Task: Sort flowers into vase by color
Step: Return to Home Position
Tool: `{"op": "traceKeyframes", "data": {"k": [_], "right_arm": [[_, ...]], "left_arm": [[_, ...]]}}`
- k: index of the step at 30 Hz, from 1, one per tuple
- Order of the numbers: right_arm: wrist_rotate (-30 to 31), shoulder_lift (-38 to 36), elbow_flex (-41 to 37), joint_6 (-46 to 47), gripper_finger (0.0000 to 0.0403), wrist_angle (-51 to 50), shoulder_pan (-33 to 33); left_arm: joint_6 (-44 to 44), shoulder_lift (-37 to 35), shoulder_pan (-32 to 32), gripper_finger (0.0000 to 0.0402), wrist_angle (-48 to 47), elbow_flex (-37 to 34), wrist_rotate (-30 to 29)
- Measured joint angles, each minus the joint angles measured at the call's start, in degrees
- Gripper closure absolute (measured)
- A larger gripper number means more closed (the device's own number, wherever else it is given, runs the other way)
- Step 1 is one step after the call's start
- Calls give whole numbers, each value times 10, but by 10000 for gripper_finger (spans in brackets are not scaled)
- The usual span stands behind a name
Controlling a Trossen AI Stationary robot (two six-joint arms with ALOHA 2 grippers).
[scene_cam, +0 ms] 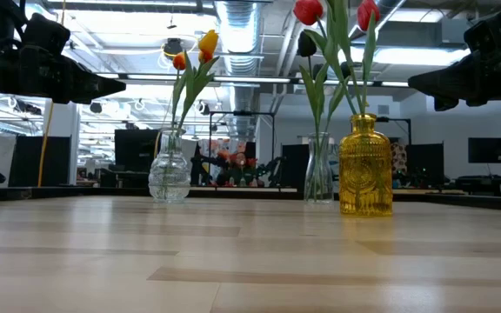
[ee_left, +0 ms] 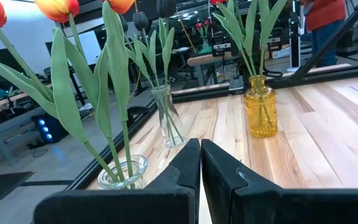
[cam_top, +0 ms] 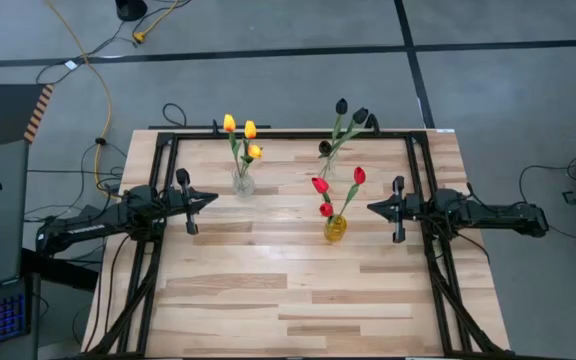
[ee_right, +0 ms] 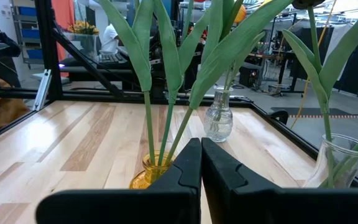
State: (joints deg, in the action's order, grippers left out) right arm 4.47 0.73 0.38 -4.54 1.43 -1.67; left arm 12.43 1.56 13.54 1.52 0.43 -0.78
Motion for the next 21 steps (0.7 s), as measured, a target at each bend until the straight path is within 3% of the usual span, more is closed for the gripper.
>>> {"op": "traceKeyframes", "data": {"k": [21], "right_arm": [[1,0,0,0,365,6,0]], "left_arm": [[-5,0,0,400,0,0,0]]}}
